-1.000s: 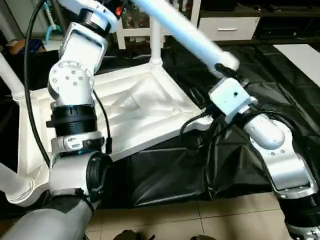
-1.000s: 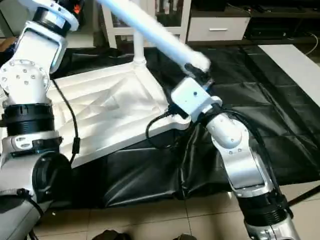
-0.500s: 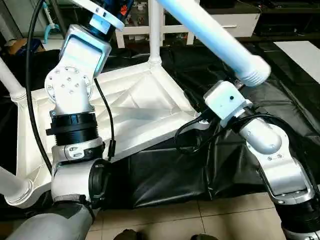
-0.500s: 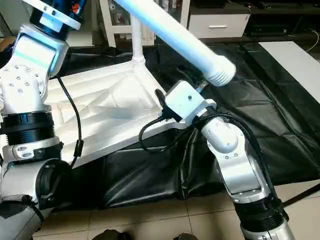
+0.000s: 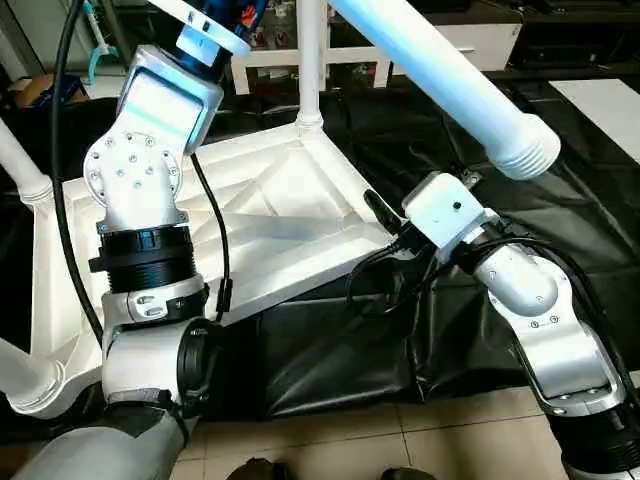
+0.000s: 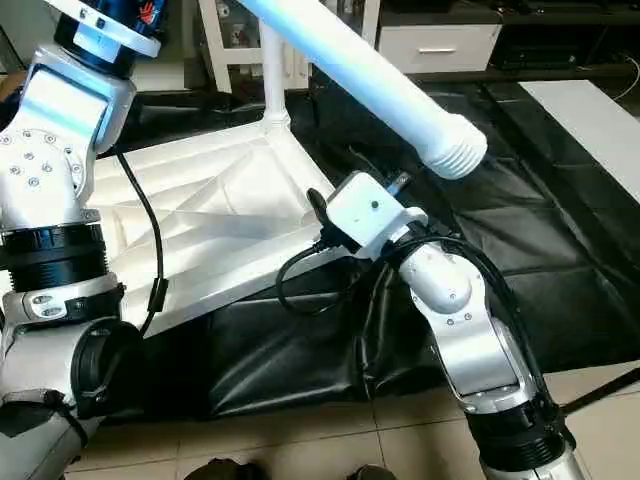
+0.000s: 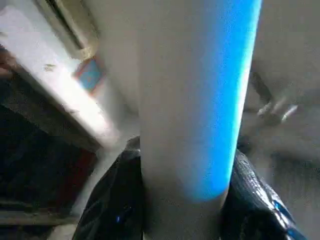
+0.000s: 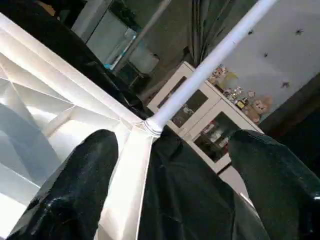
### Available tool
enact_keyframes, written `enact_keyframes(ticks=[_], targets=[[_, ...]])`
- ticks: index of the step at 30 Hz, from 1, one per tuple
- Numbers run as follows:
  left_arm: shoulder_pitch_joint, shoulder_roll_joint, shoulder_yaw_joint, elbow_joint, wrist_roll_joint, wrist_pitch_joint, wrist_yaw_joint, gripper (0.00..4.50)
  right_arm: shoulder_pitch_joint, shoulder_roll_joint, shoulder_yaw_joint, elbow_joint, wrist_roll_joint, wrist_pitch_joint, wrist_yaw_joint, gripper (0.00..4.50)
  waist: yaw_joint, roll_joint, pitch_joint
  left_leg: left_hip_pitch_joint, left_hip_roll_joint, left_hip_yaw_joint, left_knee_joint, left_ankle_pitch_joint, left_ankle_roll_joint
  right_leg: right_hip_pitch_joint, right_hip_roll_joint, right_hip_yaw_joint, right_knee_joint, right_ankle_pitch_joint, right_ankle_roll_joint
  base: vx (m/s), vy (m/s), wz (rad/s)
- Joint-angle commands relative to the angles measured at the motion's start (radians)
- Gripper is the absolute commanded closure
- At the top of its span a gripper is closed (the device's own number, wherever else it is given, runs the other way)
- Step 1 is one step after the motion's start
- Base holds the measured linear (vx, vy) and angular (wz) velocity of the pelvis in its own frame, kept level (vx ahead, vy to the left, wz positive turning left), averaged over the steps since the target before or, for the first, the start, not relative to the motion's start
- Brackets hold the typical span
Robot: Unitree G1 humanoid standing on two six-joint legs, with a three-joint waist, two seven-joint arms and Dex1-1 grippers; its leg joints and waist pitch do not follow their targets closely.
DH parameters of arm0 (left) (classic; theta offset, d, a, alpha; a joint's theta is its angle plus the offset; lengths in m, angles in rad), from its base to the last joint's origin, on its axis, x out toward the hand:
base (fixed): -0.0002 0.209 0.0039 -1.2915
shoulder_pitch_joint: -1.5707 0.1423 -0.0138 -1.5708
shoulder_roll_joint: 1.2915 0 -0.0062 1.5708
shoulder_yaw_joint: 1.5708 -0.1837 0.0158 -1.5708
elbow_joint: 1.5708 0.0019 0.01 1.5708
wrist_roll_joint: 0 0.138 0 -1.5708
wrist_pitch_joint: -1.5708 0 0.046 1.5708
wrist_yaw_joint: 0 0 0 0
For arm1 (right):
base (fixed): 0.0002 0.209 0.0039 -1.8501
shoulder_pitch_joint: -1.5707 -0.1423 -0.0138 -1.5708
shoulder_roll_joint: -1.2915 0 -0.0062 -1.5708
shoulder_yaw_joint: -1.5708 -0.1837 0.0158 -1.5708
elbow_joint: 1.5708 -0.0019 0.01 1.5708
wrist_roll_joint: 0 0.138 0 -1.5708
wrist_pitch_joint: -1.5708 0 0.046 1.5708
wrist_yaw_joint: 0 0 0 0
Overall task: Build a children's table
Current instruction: Insert table leg to table base
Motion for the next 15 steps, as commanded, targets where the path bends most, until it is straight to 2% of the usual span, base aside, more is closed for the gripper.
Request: enact_keyframes(ticks=[1,3,6,9,12,15], targets=[[0.022,0.022,-0.053,0.047,0.132,-0.081,0.0,2.96,-0.003,-0.003,0.014,-0.022,-0.009,-0.01,0.005,0.57,-0.009,-0.004,-0.07,0.043,0.08,-0.05,-0.087,-0.194,0.019,0.037,-0.036,0.035,-0.057,-0.103,-0.176,0.0,0.0,0.0],[0.024,0.024,-0.056,0.051,0.141,-0.087,-0.002,2.96,-0.004,-0.003,0.014,-0.023,-0.011,-0.009,0.004,0.57,-0.008,-0.002,-0.072,0.043,0.08,-0.051,-0.087,-0.189,0.015,0.037,-0.035,0.034,-0.057,-0.103,-0.174,0.0,0.0,0.0],[0.03,0.021,-0.056,0.069,0.152,-0.112,-0.009,2.96,-0.016,0.01,-0.011,-0.031,-0.012,0.034,-0.02,0.57,-0.007,-0.001,-0.08,0.046,0.079,-0.05,-0.084,-0.161,0.006,0.038,-0.033,0.031,-0.046,-0.038,-0.205,0.0,0.0,0.0],[0.042,0.029,-0.06,0.086,0.174,-0.147,-0.025,2.96,-0.034,0.015,-0.032,-0.046,-0.002,0.072,-0.022,0.57,-0.006,0.0,-0.085,0.045,0.078,-0.048,-0.079,-0.125,0.024,0.043,-0.034,0.03,-0.04,0.012,-0.227,0.0,0.0,0.0],[0.054,0.045,-0.076,0.104,0.201,-0.177,-0.05,2.96,-0.048,0.018,-0.045,-0.056,-0.003,0.103,-0.023,0.57,-0.003,0.001,-0.086,0.045,0.078,-0.047,-0.077,-0.119,0.033,0.043,-0.037,0.031,-0.039,0.007,-0.229,0.0,0.0,0.0],[0.067,0.046,-0.09,0.099,0.205,-0.178,-0.1,2.96,-0.061,0.013,-0.07,-0.048,0.006,0.244,0.001,0.57,-0.002,0.003,-0.089,0.048,0.077,-0.047,-0.076,-0.11,0.03,0.045,-0.034,0.029,-0.036,0.01,-0.241,0.0,0.0,0.0]])
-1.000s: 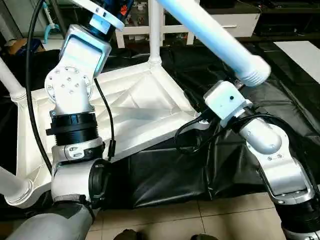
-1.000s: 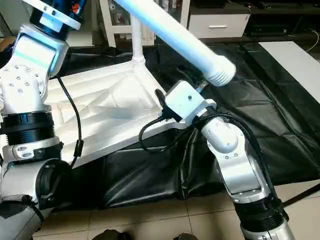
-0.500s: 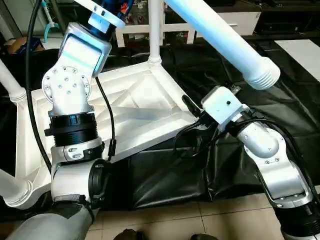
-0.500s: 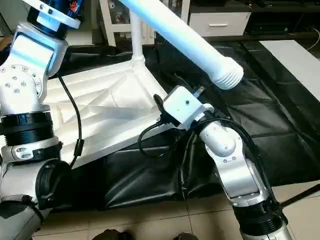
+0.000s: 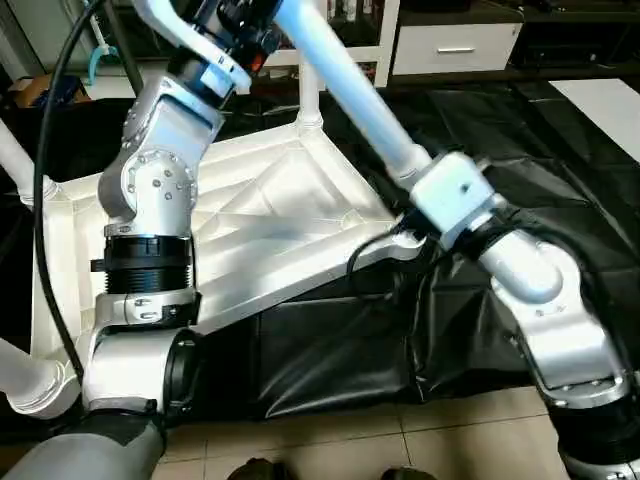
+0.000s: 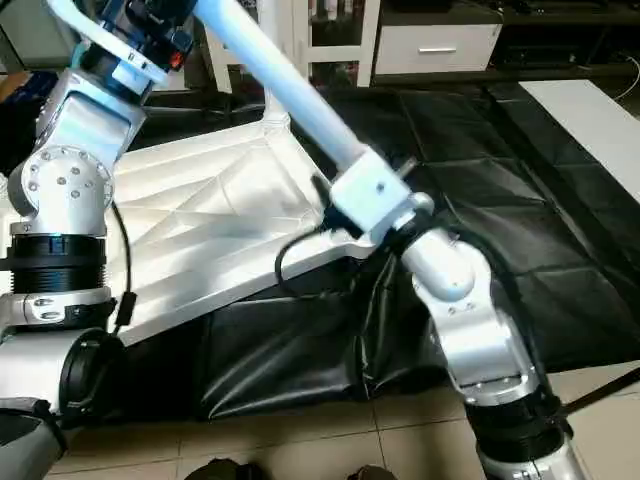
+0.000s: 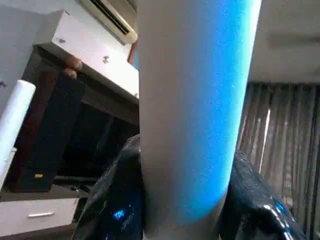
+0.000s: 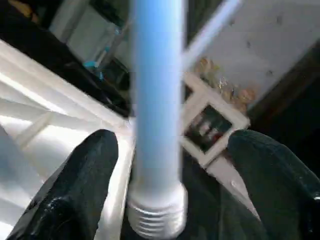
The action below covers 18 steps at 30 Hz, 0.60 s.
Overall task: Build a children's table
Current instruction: Insert table leg to table base
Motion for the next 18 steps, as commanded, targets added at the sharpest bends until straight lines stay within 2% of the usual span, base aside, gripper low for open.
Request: enact_keyframes(ticks=[1,5,9,12,18], targets=[[0.006,0.005,-0.015,-0.01,0.004,-0.008,-0.029,2.96,0.001,-0.006,-0.02,-0.001,0.005,0.063,0.02,0.57,-0.004,0.004,-0.089,0.048,0.078,-0.046,-0.077,-0.108,0.025,0.042,-0.034,0.029,-0.037,0.011,-0.243,0.0,0.0,0.0],[0.028,0.007,-0.049,-0.049,-0.011,0.018,-0.097,2.96,-0.001,-0.033,-0.018,0.022,0.059,0.07,0.082,0.57,-0.002,0.003,-0.094,0.048,0.077,-0.045,-0.072,-0.102,0.023,0.044,-0.037,0.03,-0.034,0.028,-0.249,0.0,0.0,0.0],[0.034,0.01,-0.063,-0.053,-0.009,0.018,-0.119,2.96,-0.006,-0.039,-0.022,0.02,0.074,0.081,0.101,0.57,-0.001,0.0,-0.094,0.044,0.077,-0.045,-0.069,-0.098,0.035,0.047,-0.039,0.031,-0.033,0.022,-0.252,0.0,0.0,0.0],[0.047,0.019,-0.081,-0.078,-0.023,0.038,-0.172,2.96,-0.02,-0.034,-0.044,0.005,0.151,0.161,0.167,0.57,-0.001,0.0,-0.092,0.044,0.078,-0.046,-0.07,-0.129,0.034,0.048,-0.04,0.031,-0.036,-0.023,-0.255,0.0,0.0,0.0],[0.047,0.034,-0.099,-0.081,-0.013,0.043,-0.212,2.96,-0.022,-0.054,-0.059,-0.009,0.2,0.224,0.223,0.57,0.0,0.0,-0.09,0.047,0.078,-0.046,-0.071,-0.182,0.001,0.041,-0.038,0.032,-0.039,-0.098,-0.24,0.0,0.0,0.0]])
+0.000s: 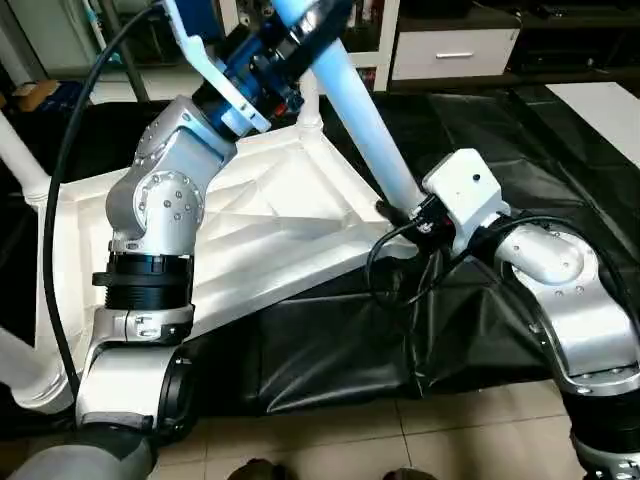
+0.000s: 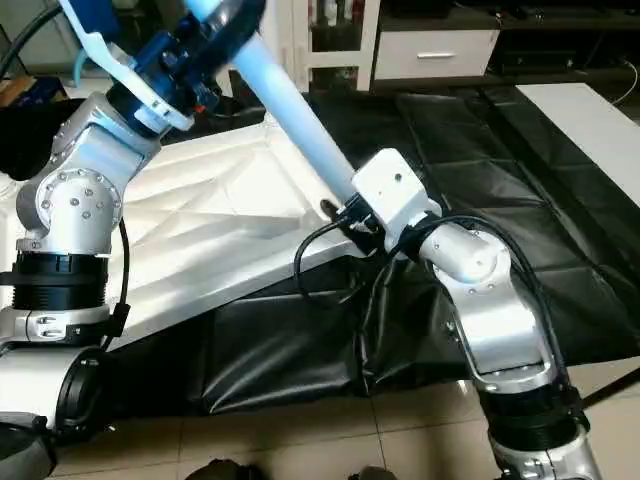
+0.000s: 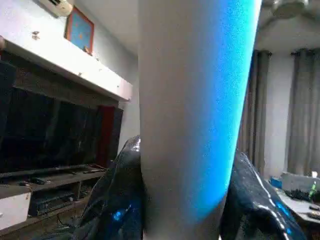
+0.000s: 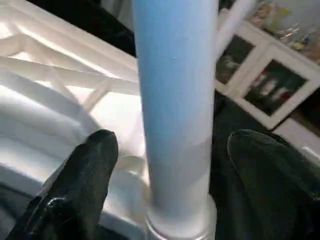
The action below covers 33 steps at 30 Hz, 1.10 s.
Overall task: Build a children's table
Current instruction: Insert table leg to table base
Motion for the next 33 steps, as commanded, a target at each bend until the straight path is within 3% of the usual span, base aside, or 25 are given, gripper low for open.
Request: enact_keyframes(ticks=[1,6,13,24,33], targets=[[-0.009,0.017,-0.014,-0.027,0.002,0.007,-0.038,2.96,-0.006,-0.023,-0.018,-0.023,0.035,0.038,0.036,0.57,-0.003,-0.001,-0.089,0.048,0.078,-0.046,-0.084,-0.194,-0.008,0.04,-0.036,0.031,-0.054,-0.111,-0.236,0.0,0.0,0.0],[-0.007,0.036,-0.035,-0.035,-0.001,0.031,-0.087,2.96,0.009,-0.043,-0.016,-0.035,0.077,0.073,0.083,0.57,-0.002,0.003,-0.09,0.047,0.076,-0.048,-0.084,-0.203,-0.024,0.041,-0.036,0.031,-0.052,-0.108,-0.228,0.0,0.0,0.0],[0.004,0.047,-0.053,-0.07,-0.035,0.079,-0.13,2.96,0.016,-0.061,-0.012,-0.027,0.088,0.08,0.1,0.57,0.0,0.001,-0.096,0.043,0.076,-0.046,-0.077,-0.138,0.001,0.045,-0.039,0.03,-0.045,-0.041,-0.249,0.0,0.0,0.0],[0.014,0.058,-0.066,-0.146,-0.094,0.185,-0.16,2.96,0.032,-0.087,0.011,-0.009,0.106,0.077,0.129,0.57,0.001,0.001,-0.092,0.044,0.076,-0.046,-0.077,-0.176,-0.005,0.044,-0.037,0.03,-0.049,-0.1,-0.249,0.0,0.0,0.0],[0.021,0.063,-0.067,-0.166,-0.077,0.19,-0.14,2.96,0.04,-0.095,0.042,-0.041,0.123,0.07,0.156,0.57,-0.001,0.003,-0.093,0.044,0.075,-0.048,-0.077,-0.182,-0.011,0.043,-0.036,0.03,-0.049,-0.107,-0.239,0.0,0.0,0.0]])
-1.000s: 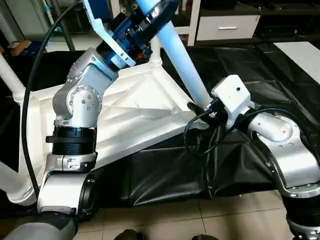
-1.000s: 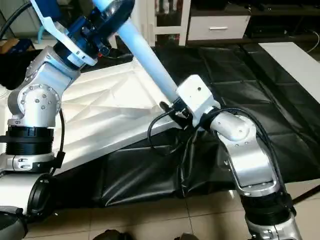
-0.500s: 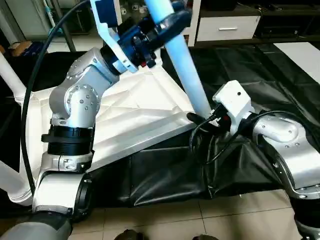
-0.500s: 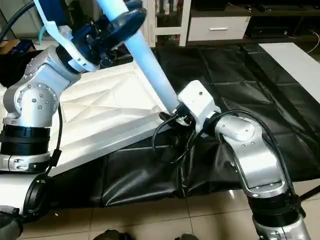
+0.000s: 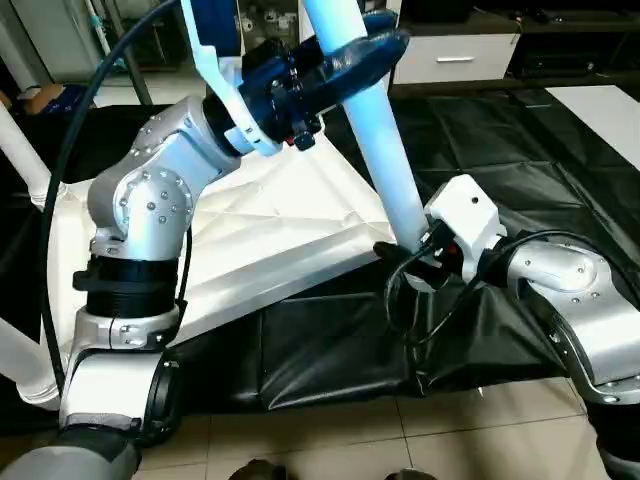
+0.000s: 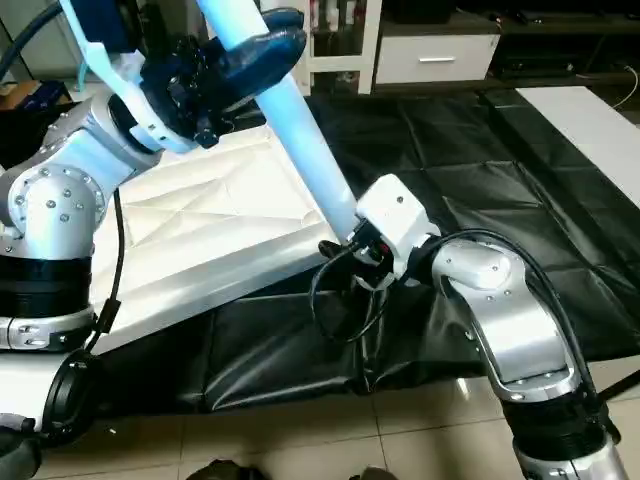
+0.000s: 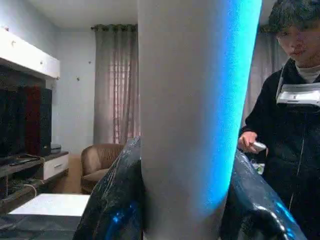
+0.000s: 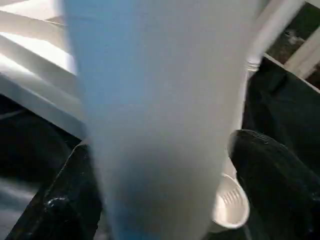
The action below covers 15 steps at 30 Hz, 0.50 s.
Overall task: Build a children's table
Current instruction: Insert table leg to table base
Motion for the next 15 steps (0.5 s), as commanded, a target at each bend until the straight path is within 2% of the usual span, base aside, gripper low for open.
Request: enact_keyframes(ticks=[1,3,4,9,10,15], targets=[[0.007,0.005,-0.005,-0.019,0.012,-0.01,0.011,2.96,0.003,-0.003,0.014,-0.033,0.02,0.006,0.012,0.57,-0.001,-0.001,-0.091,0.043,0.075,-0.047,-0.083,-0.184,-0.011,0.042,-0.036,0.029,-0.055,-0.108,-0.239,0.0,0.0,0.0],[0.008,0.003,-0.004,-0.017,0.018,-0.015,0.014,2.96,0.006,-0.001,0.019,-0.041,0.021,0.009,0.012,0.57,-0.001,0.0,-0.091,0.043,0.075,-0.047,-0.084,-0.187,-0.013,0.041,-0.035,0.029,-0.055,-0.111,-0.238,0.0,0.0,0.0],[0.008,0.003,-0.004,-0.017,0.019,-0.015,0.014,2.96,0.007,-0.001,0.02,-0.043,0.022,0.01,0.012,0.86,-0.001,0.0,-0.091,0.044,0.076,-0.047,-0.084,-0.188,-0.014,0.041,-0.035,0.029,-0.055,-0.111,-0.237,0.0,0.0,0.0],[0.009,0.001,-0.007,-0.01,0.024,-0.018,0.009,2.96,0.009,0.003,0.028,-0.055,0.026,0.015,0.01,1.06,-0.001,0.0,-0.092,0.044,0.075,-0.048,-0.084,-0.188,-0.019,0.04,-0.035,0.029,-0.053,-0.103,-0.234,0.0,0.0,0.0],[0.009,0.001,-0.007,-0.01,0.024,-0.018,0.009,2.96,0.009,0.003,0.028,-0.055,0.026,0.015,0.01,1.31,-0.001,-0.001,-0.092,0.043,0.075,-0.048,-0.084,-0.187,-0.018,0.042,-0.036,0.029,-0.053,-0.102,-0.235,0.0,0.0,0.0],[0.012,0.004,-0.013,-0.003,0.028,-0.021,0.0,2.96,0.002,0.007,0.028,-0.051,0.029,0.013,-0.002,1.72,-0.001,0.0,-0.093,0.043,0.074,-0.047,-0.083,-0.18,-0.015,0.042,-0.035,0.029,-0.053,-0.101,-0.235,0.0,0.0,0.0]])
